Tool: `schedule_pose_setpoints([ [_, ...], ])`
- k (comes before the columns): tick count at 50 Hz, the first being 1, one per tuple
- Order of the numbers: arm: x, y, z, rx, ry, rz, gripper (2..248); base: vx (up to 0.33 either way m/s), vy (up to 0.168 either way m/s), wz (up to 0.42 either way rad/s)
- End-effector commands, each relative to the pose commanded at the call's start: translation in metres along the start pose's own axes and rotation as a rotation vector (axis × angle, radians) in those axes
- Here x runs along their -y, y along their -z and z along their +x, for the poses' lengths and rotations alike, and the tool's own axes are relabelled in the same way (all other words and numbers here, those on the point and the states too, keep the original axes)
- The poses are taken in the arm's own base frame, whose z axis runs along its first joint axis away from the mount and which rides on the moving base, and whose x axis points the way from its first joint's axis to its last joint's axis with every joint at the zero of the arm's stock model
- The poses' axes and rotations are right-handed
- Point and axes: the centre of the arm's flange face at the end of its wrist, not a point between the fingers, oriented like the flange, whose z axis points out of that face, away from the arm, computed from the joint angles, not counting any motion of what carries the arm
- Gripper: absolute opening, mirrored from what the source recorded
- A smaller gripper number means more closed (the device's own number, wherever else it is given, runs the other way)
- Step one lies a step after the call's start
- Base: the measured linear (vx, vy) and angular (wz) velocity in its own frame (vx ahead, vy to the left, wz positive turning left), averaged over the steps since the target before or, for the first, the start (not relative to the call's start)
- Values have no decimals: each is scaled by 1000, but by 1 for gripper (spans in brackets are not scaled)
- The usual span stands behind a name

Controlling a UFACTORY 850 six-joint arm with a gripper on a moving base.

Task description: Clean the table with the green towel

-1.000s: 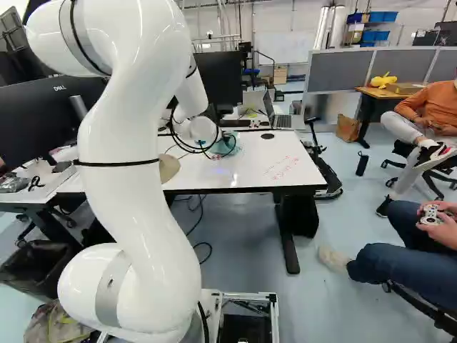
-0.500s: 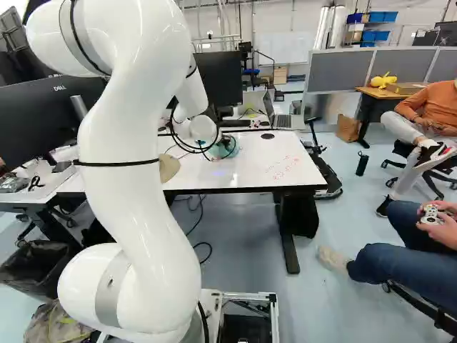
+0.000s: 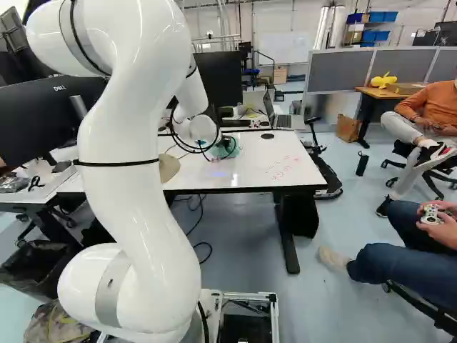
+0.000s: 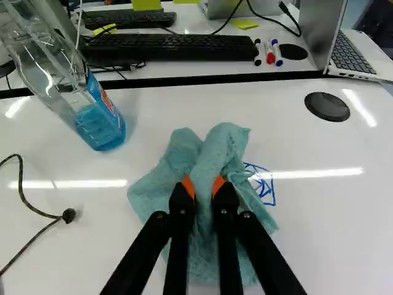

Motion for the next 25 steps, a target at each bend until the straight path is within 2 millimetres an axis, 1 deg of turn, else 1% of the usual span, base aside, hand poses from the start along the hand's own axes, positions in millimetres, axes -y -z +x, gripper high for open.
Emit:
schedule_pose_setpoints([
  [25,0,0,-1,11,0,0,47,0,0,0],
])
